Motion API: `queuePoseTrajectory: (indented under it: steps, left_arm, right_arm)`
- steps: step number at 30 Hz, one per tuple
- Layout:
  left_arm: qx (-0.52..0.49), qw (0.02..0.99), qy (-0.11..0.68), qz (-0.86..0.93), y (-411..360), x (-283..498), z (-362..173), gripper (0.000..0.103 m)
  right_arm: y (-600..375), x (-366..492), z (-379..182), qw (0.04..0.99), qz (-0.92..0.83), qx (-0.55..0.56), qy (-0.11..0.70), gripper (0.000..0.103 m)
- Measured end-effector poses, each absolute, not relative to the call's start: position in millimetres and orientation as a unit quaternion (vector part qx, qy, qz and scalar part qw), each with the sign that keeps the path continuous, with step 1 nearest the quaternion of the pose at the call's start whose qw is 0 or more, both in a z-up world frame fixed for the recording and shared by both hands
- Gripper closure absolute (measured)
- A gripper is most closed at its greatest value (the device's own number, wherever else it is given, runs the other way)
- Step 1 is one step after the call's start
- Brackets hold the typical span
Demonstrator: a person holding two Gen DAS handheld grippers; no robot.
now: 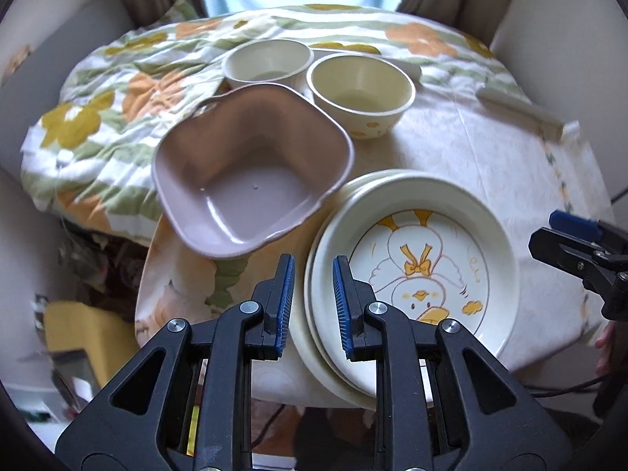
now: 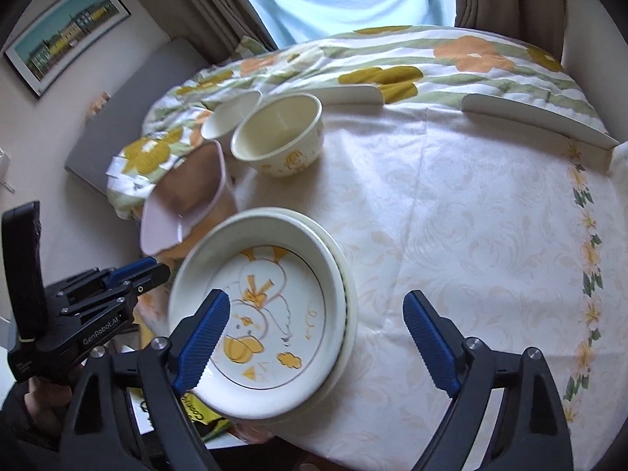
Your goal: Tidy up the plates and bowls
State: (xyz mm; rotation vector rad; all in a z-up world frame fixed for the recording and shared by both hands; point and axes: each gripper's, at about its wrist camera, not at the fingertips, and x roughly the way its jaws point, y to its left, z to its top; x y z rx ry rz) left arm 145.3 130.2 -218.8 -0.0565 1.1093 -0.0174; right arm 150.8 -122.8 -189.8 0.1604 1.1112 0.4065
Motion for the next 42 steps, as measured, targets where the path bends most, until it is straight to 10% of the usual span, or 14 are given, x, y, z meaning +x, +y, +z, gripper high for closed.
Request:
queuePoseTrajectory:
  steps: [11,13,15,31,35,42]
  left_arm:
    - [-0.145,0.845,0.512,0.061,163.1,120.2,-200.4,0.081]
    - [-0.160,0.843,0.508,0.079,170.8,116.5,-196.4,0.061]
    - [-0.165,0.847,0.496,0.099,178.2,115.0,-191.0,0.000]
    - [-0.289,0.811,0.491,0.134,256.3,156.9,-225.2,0.000]
    - [-0.278,0.808,0.504,0.124,261.7,180.3,-240.4,0.004]
    - [-0.265,0.796,0.536,0.098,268.9,216.2,-273.7,0.041]
  right_arm:
    - [-120.7,165.0,-174.7,0.813,0.289,0.060,0.503,0.015]
    - [-116.7,171.5,-174.7,0.807,0.307,0.053,0.501,0.014]
    - [-109.9,180.1,-173.5,0.801,0.326,0.049,0.500,0.004]
    - [-11.9,270.1,-213.8,0.719,0.332,0.041,0.609,0.003]
    - [9.4,286.4,-233.9,0.708,0.329,0.036,0.625,0.026]
    - [34.4,298.4,-254.0,0.718,0.319,-0.005,0.619,0.049]
